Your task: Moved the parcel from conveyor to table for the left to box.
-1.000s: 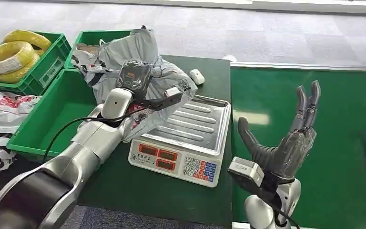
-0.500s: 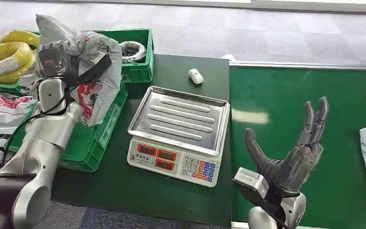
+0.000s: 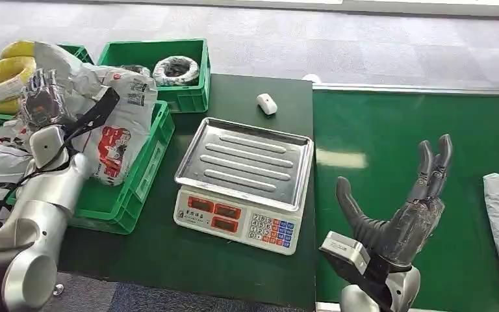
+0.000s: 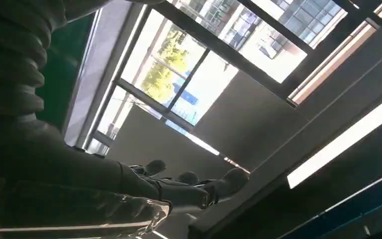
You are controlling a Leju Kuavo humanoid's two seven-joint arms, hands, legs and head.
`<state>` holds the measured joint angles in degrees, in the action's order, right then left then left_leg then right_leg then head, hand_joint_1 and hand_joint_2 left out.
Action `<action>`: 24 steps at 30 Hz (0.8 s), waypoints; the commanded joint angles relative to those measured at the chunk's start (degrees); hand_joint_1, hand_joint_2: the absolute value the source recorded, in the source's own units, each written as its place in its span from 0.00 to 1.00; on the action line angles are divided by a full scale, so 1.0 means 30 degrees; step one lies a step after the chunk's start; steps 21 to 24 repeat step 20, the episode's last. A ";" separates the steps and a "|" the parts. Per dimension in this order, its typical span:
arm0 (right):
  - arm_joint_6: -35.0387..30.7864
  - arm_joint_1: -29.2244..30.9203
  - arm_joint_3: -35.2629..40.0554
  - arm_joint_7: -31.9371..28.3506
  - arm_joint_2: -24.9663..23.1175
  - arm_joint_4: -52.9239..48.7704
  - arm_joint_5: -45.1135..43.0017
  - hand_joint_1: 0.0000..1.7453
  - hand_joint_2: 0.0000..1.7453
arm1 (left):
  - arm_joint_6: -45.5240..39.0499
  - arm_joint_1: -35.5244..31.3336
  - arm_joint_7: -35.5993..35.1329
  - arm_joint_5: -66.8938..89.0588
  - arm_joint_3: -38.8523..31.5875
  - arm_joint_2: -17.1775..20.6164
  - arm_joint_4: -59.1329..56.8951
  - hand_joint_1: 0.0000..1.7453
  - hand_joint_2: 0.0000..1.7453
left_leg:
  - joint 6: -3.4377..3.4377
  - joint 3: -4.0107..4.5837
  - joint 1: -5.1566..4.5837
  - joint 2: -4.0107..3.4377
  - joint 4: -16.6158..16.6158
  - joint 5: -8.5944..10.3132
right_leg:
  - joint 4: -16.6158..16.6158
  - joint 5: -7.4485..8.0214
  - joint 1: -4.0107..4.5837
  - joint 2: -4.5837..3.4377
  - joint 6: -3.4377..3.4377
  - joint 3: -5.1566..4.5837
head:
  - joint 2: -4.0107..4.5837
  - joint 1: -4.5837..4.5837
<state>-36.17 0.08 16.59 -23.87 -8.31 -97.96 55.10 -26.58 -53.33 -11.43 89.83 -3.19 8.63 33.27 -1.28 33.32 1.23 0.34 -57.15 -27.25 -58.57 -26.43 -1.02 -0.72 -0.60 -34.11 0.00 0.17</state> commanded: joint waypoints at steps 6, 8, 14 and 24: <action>-0.0525 0.0475 -0.0199 -0.0111 0.0396 0.0811 -0.0345 0.00 1.00 | -0.4158 0.0532 0.3655 -0.1370 -0.2020 -0.1883 0.1780 0.00 1.00 | 0.0025 0.0005 0.0007 0.0035 0.0008 0.0015 | 0.0027 0.0008 0.0015 0.0056 0.0013 0.0019 | 0.0000 0.0000; -0.0608 0.0558 -0.0097 -0.0086 0.0441 0.0892 -0.0413 0.00 1.00 | -0.4474 0.1937 0.4840 -0.2151 -0.2330 -0.2737 0.6397 0.00 1.00 | 0.0026 0.0017 0.0005 0.0040 0.0003 0.0014 | 0.0026 0.0007 0.0012 0.0058 0.0010 0.0009 | 0.0000 0.0000; -0.0678 0.0635 -0.0007 -0.0064 0.0498 0.1000 -0.0472 0.00 1.00 | -0.4474 0.2719 0.5558 -0.2232 -0.2803 -0.3229 0.9107 0.00 1.00 | 0.0027 -0.0022 -0.0004 -0.0006 0.0029 0.0015 | 0.0039 0.0018 0.0003 0.0024 0.0021 0.0029 | 0.0000 0.0000; -0.1276 0.0993 0.0269 0.0038 0.0707 0.1763 -0.0678 0.00 1.00 | -0.4474 0.4159 1.5803 -0.8722 -0.5840 -0.8512 1.7431 0.00 1.00 | 0.0045 0.0039 0.0014 0.0043 -0.0020 0.0000 | 0.0034 0.0004 0.0022 0.0076 0.0003 0.0002 | 0.0000 0.0007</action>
